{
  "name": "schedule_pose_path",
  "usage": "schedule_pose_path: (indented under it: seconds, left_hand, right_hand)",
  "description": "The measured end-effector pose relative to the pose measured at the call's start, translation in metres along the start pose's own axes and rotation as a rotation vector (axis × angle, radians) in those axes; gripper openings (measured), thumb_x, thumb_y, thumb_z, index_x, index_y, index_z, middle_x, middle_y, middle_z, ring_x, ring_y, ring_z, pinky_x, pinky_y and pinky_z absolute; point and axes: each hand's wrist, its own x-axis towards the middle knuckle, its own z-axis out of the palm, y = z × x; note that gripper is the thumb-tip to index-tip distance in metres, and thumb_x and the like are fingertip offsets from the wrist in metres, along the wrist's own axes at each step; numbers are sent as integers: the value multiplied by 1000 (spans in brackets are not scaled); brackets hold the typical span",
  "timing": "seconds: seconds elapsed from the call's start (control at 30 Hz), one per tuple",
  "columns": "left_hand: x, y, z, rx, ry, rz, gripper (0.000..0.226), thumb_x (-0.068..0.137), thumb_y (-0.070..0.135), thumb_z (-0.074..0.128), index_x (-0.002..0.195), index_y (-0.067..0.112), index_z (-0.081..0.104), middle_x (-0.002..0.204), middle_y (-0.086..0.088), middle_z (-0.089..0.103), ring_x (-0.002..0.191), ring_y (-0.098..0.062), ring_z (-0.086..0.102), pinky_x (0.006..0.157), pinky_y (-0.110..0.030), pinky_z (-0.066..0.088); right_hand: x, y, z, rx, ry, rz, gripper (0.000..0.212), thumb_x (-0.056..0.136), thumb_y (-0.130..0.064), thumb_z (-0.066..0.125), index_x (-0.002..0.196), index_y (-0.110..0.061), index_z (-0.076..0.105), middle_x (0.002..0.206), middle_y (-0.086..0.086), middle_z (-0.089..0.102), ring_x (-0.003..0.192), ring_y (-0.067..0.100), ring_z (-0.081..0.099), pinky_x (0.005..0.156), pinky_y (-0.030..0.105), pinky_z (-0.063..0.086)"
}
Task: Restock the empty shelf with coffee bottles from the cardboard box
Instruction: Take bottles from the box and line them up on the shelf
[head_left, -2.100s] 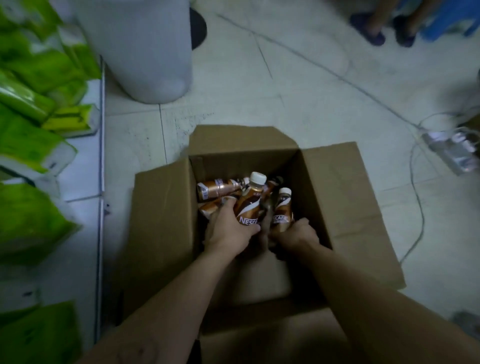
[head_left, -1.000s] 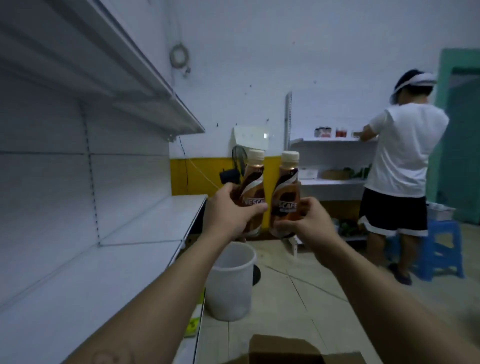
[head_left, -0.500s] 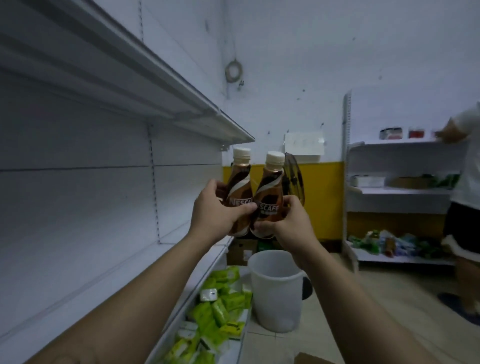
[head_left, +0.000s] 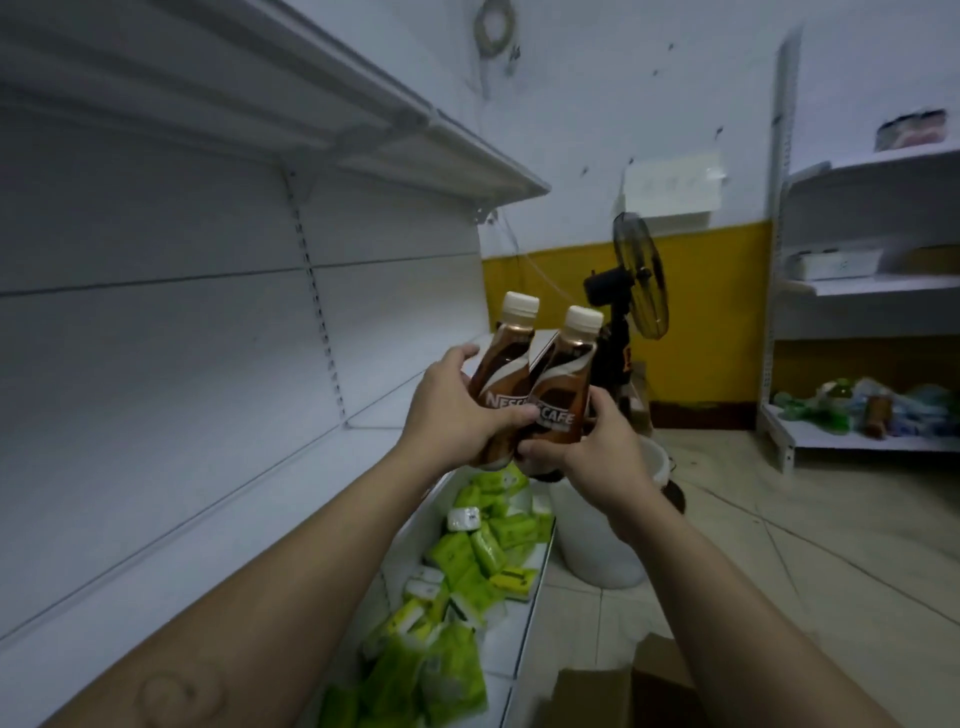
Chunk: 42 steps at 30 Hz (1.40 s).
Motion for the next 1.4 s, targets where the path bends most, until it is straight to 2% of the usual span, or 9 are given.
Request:
schedule_pose_path:
  seconds: [0.17,0.37,0.5,0.63,0.77,1.03,1.13,1.27,1.4]
  left_hand:
    - [-22,-40,-37,124,54,-105,60,54,41,91,104,18,67,94,5,73,84,-9,69,77,-30,57]
    - [-51,-61,-125,338,237,-230,78,46,54,88,108,28,50,112,1,52,92,-14,59,83,-32,53]
    - [-78,-67,-191,398,334,-284,74,54,57,84,111,27,47,104,7,60,90,-12,62,79,-33,53]
    - [-122,-87,-245,407,452,-251,59,79,56,66,126,26,46,105,7,63,89,-11,62,75,-27,51]
    - [-169,-106,-300,381,476,-346,49,93,57,38,131,26,41,113,0,59,104,-19,60,85,-38,52]
    - [-276,-93,-381,550,412,-515,64,80,43,71,136,32,42,105,7,61,91,-14,62,81,-32,52]
    - [-299,-88,-392,660,451,-596,55,68,32,77,117,36,51,90,13,62,83,-16,63,75,-33,53]
    - [-312,-88,-405,839,519,-708,39,61,32,82,90,19,59,86,3,62,78,-20,60,63,-32,49]
    - [-316,-84,-427,841,469,-794,43,67,31,84,97,15,58,91,-2,61,80,-20,59,66,-32,49]
  right_hand:
    - [6,17,56,-31,-147,-38,64,56,-20,91,109,-29,56,99,-12,68,92,12,67,79,37,58]
    - [-10,-18,148,47,-404,-94,57,60,-28,89,106,-28,55,91,-16,65,83,1,61,63,22,46]
    - [-26,-55,206,77,-572,-116,58,60,-28,89,107,-29,55,93,-12,67,85,8,64,71,30,55]
    - [-65,-84,265,100,-669,-174,59,61,-32,89,109,-27,55,94,-9,67,84,10,66,75,34,58]
    - [-111,-105,319,91,-771,-212,63,61,-34,90,113,-27,54,97,-10,67,88,10,66,82,37,58]
    - [-179,-138,385,12,-1042,-275,78,52,-33,93,117,-28,50,107,-10,66,99,14,65,86,45,57]
    - [-203,-142,398,-32,-1118,-308,77,50,-32,94,114,-29,51,106,-10,68,97,13,66,85,44,58]
    - [-233,-139,411,-108,-1205,-351,75,51,-30,94,114,-26,52,107,-9,67,96,14,65,89,42,55]
    - [-255,-134,423,-142,-1274,-348,69,59,-30,91,115,-25,51,109,-7,66,98,15,64,91,37,53]
